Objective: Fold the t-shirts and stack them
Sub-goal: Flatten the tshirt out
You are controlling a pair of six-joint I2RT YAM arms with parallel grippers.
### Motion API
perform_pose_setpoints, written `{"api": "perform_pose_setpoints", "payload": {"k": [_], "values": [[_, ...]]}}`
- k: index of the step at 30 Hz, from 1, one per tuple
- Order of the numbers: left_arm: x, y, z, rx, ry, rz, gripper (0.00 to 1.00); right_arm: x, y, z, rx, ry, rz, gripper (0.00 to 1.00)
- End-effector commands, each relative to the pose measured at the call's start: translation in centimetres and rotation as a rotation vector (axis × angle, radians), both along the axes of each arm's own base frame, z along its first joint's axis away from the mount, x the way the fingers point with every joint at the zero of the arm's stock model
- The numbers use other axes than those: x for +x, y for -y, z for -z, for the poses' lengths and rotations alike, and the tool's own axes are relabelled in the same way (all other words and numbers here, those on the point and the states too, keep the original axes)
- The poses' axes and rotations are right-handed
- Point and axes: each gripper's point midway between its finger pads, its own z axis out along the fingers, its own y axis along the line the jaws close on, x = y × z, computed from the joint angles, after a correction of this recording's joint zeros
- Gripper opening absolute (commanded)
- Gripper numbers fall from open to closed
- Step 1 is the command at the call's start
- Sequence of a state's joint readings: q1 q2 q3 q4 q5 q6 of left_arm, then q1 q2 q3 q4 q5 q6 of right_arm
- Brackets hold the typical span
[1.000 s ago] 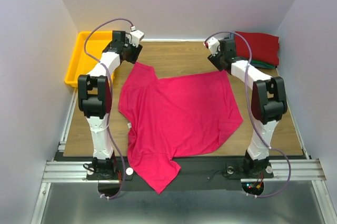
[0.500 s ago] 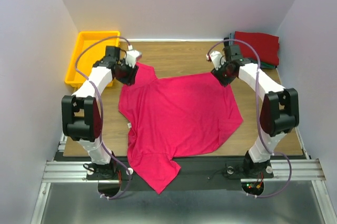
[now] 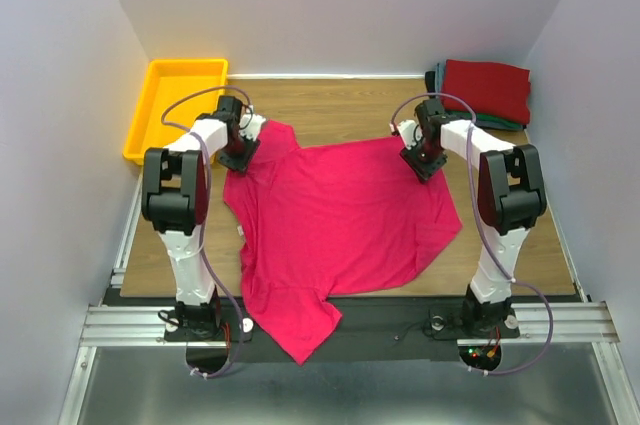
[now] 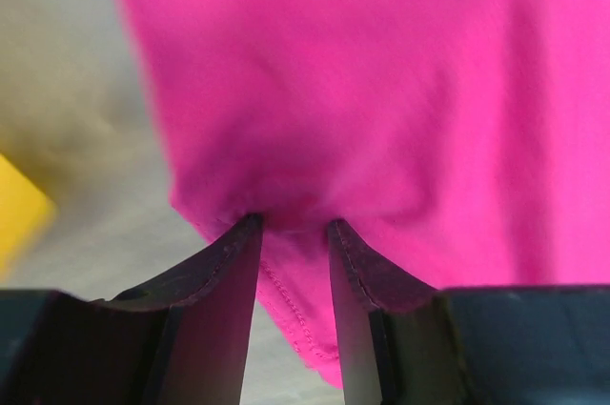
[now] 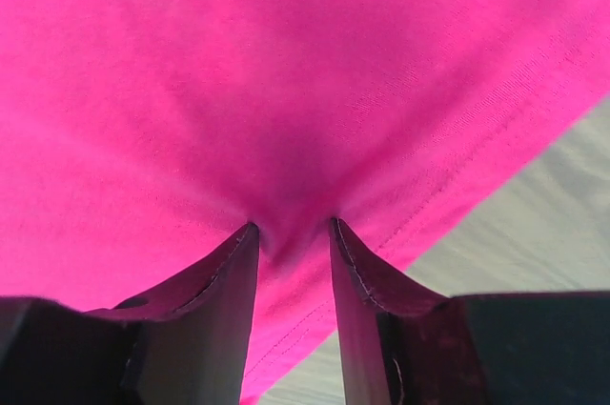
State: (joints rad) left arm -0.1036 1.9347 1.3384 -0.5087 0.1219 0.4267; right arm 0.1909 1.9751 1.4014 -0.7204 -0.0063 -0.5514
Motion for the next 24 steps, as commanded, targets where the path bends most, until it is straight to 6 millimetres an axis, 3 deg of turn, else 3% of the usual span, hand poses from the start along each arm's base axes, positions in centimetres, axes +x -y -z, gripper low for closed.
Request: {"api": "perform_pose_setpoints", "payload": {"k": [1,2,3,4,5,6,7,10,12,13,15,16,17,18,19,23,24], "values": [[4.6,-2.5,0.8,0.144,0.038,-0.063,0.44,1.3,3.8,2.7,-0.104,-0.016,0.104,0.41],[5.5,-2.6,0.9,0.153,0.044,-0.067,0.44,1.8,4.4,2.8,-0.118,-0.007,0.116,0.41],[8.1,-2.4,-0.7,0.145,0.101,-0.076,0.44,2.5,4.4,3.0,-0.121,0.0,0.122,0.41],[8.5,-2.5,0.5,0.153,0.069,-0.078,0.44,3.1,4.5,2.9,-0.113,0.01,0.132,0.42],[9.4,-2.4,0.2,0.156,0.081,-0.078,0.44,3.8,4.4,2.9,-0.112,0.023,0.135,0.42],[11.3,-2.3,-1.4,0.152,0.131,-0.083,0.44,5.2,4.2,2.7,-0.106,0.047,0.138,0.42],[11.4,-2.3,-0.8,0.156,0.11,-0.081,0.45,5.8,3.9,2.5,-0.09,0.056,0.144,0.43],[12.5,-1.9,-3.3,0.137,0.15,-0.064,0.49,7.6,3.3,-0.2,-0.06,0.122,0.13,0.46],[12.1,-1.3,-5.8,0.104,0.18,-0.044,0.52,7.3,2.5,-2.3,-0.012,0.13,0.1,0.52],[11.8,-0.3,-6.7,0.051,0.187,-0.016,0.52,7.1,1.3,-4.9,0.053,0.163,0.06,0.55],[10.9,0.2,-8.4,0.019,0.205,-0.008,0.54,5.2,0.9,-7.1,0.09,0.142,0.034,0.56],[10.4,0.8,-10.8,-0.017,0.246,0.007,0.54,4.4,0.5,-8.0,0.111,0.137,0.004,0.57],[10.0,1.0,-11.8,-0.029,0.261,0.014,0.54,2.7,-0.3,-9.7,0.16,0.118,-0.025,0.57],[9.3,1.2,-11.9,-0.036,0.256,0.019,0.54,2.0,-0.6,-10.4,0.176,0.112,-0.031,0.57],[8.7,1.6,-13.4,-0.054,0.28,0.034,0.54,1.2,-1.2,-10.8,0.202,0.098,-0.051,0.56],[6.3,2.5,-13.5,-0.077,0.256,0.057,0.55,-2.3,-2.3,-11.1,0.238,-0.011,-0.022,0.52],[5.3,2.7,-12.3,-0.083,0.223,0.06,0.55,-2.7,-2.6,-10.8,0.242,-0.03,-0.008,0.51]]}}
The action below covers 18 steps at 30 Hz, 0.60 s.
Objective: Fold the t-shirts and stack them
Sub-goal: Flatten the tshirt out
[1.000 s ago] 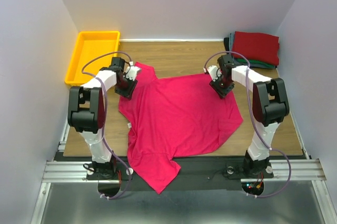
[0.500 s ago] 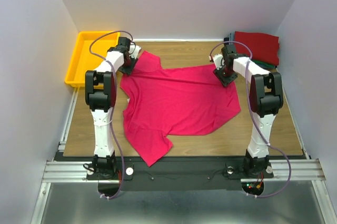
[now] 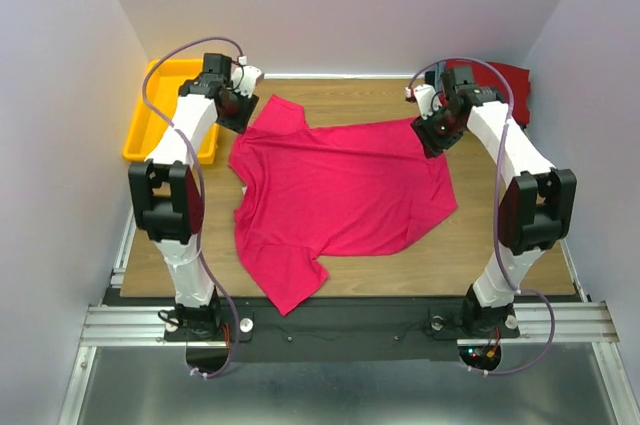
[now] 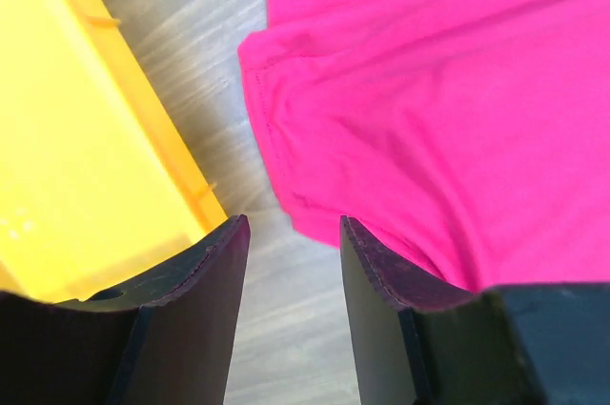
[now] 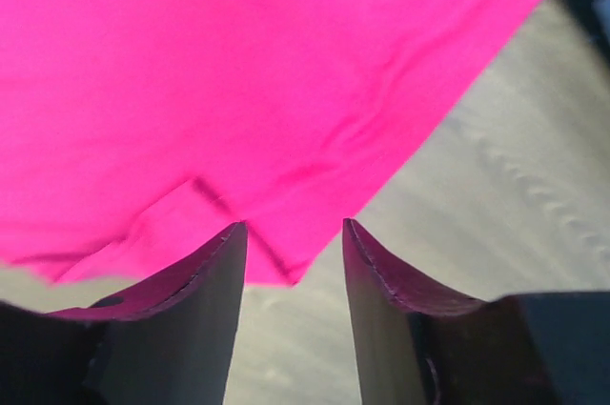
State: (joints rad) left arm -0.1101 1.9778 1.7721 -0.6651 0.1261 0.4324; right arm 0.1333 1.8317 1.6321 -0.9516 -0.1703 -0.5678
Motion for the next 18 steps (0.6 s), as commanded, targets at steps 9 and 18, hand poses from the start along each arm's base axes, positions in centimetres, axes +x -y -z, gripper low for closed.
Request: {"api": "perform_pose_setpoints", "payload": {"k": [9,18], "values": [[-7.5,3.9,4.3,-0.072,-0.109,0.071,0.55,-7.3,-4.4,4.6,0.067,-0.28,0.052,0.47],[-9.3,3.1,8.3,-0.037,-0.17,0.049,0.55,-8.0,-4.0,8.2,0.043,-0.315,0.107,0.5]]}}
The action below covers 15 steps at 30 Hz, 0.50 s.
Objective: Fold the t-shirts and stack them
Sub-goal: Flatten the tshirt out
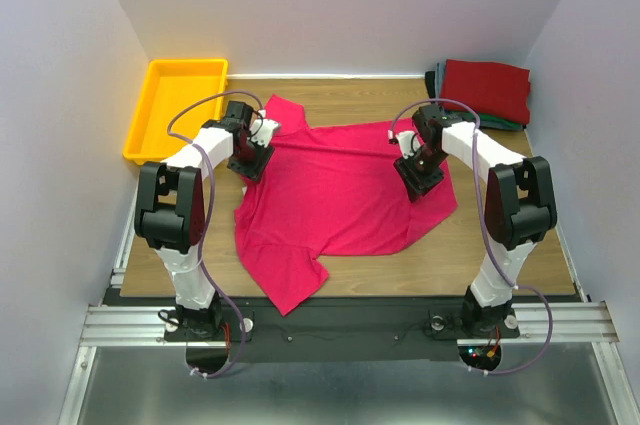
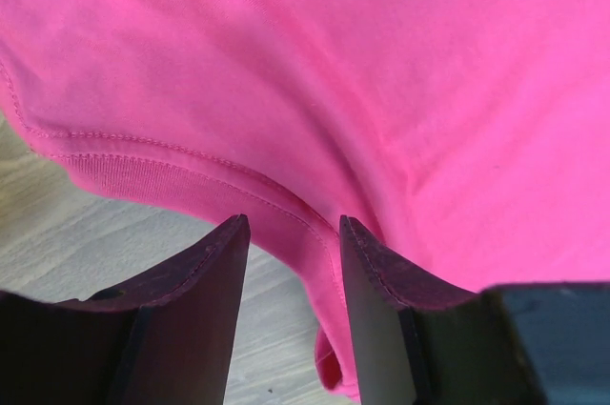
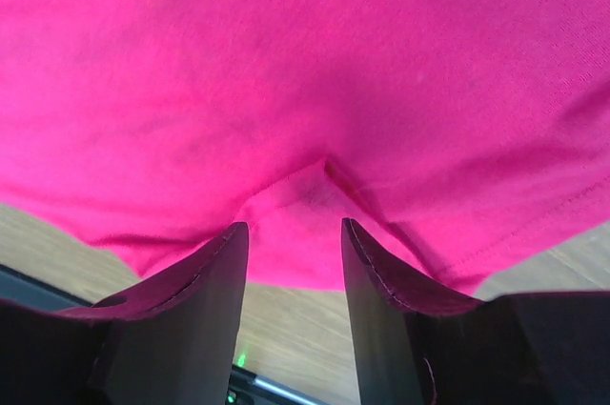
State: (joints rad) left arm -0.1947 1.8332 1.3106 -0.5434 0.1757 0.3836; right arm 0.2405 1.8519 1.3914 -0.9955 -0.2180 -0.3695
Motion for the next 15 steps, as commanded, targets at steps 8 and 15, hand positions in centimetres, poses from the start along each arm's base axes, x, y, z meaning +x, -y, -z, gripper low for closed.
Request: {"api": "perform_pose_setpoints", "payload": {"k": [8,15], "values": [[0.3,-0.4,1.5,0.014,0.016,-0.016,0.55,2.1,-0.3,2.5,0.004,0.052,0.069,0.5],[0.1,-0.6,2.5,0.027,0.0,-0.017,0.55,1.7,-0.1,3.2,-0.005,0.039,0.068,0.36]]}}
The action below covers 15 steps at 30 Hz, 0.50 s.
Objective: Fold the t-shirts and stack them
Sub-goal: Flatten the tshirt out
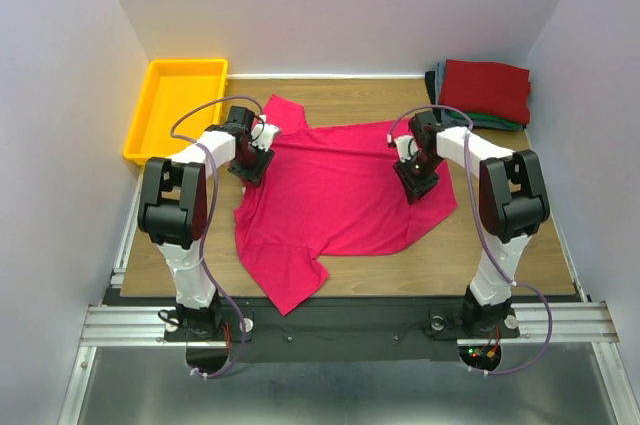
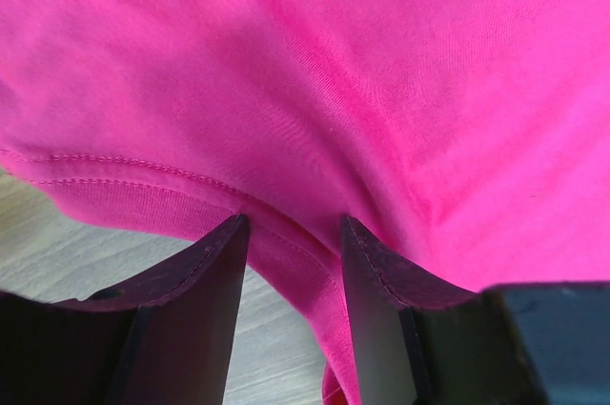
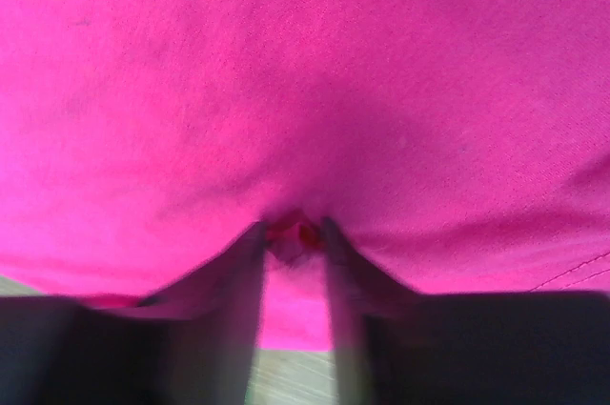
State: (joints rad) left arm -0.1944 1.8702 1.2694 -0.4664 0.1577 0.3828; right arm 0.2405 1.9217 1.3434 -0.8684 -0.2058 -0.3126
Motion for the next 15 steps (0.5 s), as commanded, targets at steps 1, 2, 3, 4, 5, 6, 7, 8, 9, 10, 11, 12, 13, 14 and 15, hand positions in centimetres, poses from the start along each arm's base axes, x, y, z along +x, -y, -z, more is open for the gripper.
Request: {"api": "perform_pose_setpoints", "payload": {"k": [1,2,3,4,5,6,7,8,9,10,11,12,13,14,15], "values": [[-0.3,-0.4,0.5,0.014,-0.002,-0.007,0.55,0.5,0.4,-0.3,-0.005,0.042,0.011,0.3],[-0.3,-0.5,0.7,0.022,-0.004,-0.007,0.55,0.0,0.7,-0.7,-0.017,0.05,0.001,0.2],[-0.3,-0.6,1.0,0.028,-0.008,-0.007,0.54,-0.2,1.0,-0.9,-0.026,0.056,-0.001,0.14],[-0.4,-0.8,1.3,0.034,-0.015,-0.007,0.54,-0.4,1.2,-1.3,-0.034,0.066,-0.008,0.06],[-0.4,-0.8,1.4,0.037,-0.016,-0.006,0.54,-0.7,1.4,-1.6,-0.044,0.069,-0.013,0.01],[-0.4,-0.9,1.4,0.043,-0.016,-0.006,0.54,-1.3,1.9,-1.9,-0.059,0.066,-0.023,0.01],[-0.5,-0.9,1.5,0.048,-0.016,-0.002,0.54,-1.9,2.1,-2.9,-0.059,0.084,-0.031,0.01],[-0.4,-1.1,1.7,0.053,-0.017,-0.004,0.54,-2.3,2.3,-3.4,-0.062,0.092,-0.041,0.01],[-0.4,-1.1,1.7,0.056,-0.016,-0.004,0.54,-2.9,2.6,-4.1,-0.069,0.094,-0.043,0.01],[-0.4,-1.1,1.8,0.058,-0.019,-0.001,0.54,-3.6,2.9,-5.0,-0.071,0.119,-0.044,0.01],[-0.3,-1.2,1.8,0.063,-0.016,-0.001,0.54,-4.0,3.1,-5.6,-0.074,0.133,-0.052,0.01],[-0.3,-1.2,1.8,0.067,-0.015,0.002,0.54,-4.8,3.6,-6.0,-0.094,0.132,-0.055,0.0],[-0.3,-1.3,2.0,0.068,-0.019,0.0,0.54,-5.7,4.1,-6.5,-0.106,0.149,-0.059,0.01],[-0.2,-1.3,2.0,0.071,-0.017,0.001,0.54,-6.4,4.6,-6.6,-0.121,0.148,-0.071,0.06],[-0.2,-1.3,2.1,0.072,-0.02,0.002,0.54,-6.9,5.2,-6.7,-0.147,0.152,-0.074,0.07]]}}
